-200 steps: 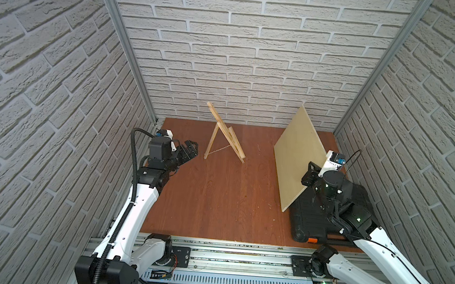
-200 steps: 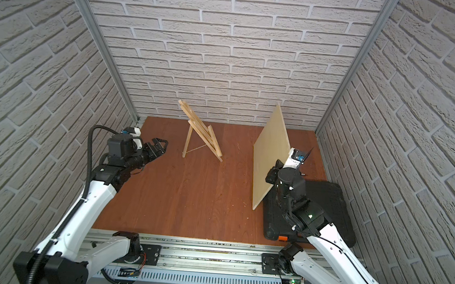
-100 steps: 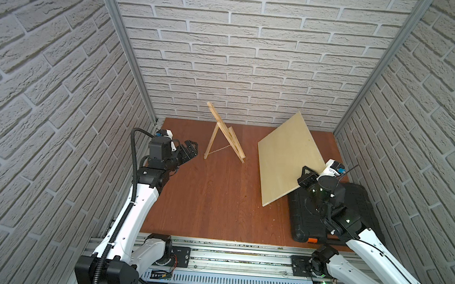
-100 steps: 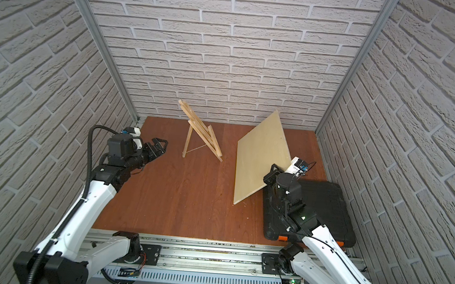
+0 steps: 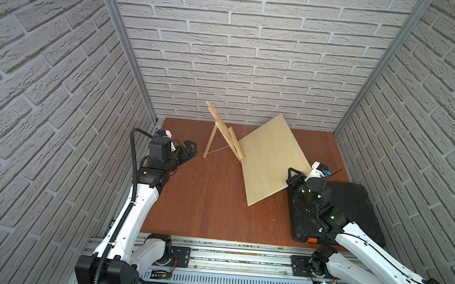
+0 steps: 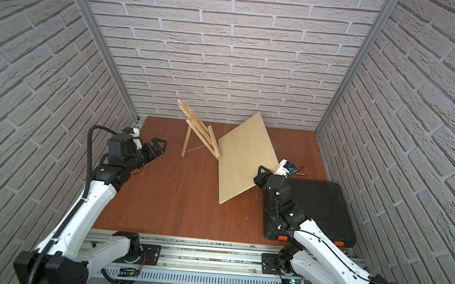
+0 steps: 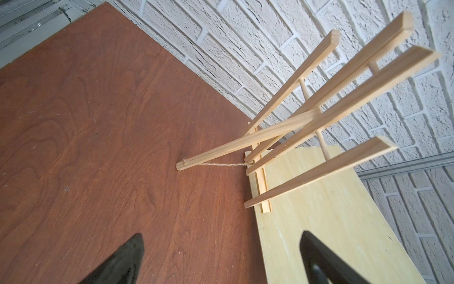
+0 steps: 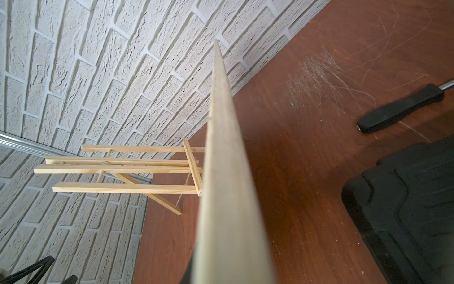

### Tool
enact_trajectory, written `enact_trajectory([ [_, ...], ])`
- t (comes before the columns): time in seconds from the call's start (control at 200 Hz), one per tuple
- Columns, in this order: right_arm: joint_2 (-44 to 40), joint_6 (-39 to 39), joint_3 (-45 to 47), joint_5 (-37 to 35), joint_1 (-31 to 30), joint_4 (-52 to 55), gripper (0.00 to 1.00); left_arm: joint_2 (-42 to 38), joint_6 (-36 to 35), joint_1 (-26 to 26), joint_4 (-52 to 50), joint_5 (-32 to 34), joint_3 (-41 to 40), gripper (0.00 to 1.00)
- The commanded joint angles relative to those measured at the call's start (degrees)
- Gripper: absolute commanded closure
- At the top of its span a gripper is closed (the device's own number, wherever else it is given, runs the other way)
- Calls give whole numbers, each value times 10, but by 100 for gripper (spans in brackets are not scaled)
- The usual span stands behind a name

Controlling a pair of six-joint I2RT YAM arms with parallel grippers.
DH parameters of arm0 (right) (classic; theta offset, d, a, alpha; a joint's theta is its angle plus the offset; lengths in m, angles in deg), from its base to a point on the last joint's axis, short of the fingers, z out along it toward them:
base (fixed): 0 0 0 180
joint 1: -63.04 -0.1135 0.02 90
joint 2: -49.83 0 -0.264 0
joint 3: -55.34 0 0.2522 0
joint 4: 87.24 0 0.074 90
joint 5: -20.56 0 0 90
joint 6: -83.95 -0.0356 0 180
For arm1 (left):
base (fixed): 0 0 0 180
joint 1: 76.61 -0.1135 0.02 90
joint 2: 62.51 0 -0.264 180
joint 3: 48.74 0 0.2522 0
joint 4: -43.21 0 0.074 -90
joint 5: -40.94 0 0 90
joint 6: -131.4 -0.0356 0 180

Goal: Disassemble the easel
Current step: Adjust the easel at the center of the board.

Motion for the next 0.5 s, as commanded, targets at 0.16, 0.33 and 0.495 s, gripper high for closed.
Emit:
enact_trajectory([
  [0.16,24,-15,18,-40,-85,-55,97,-9,1,-8,13,11,-8,2],
  [0.33,67,-30,29,-68,-126,-104,97,-15,-1,-11,3,29,-6,2],
  [0.495,113,-54,32,-97,-159,-139,97,-31,1,-19,-10,66,-7,2],
])
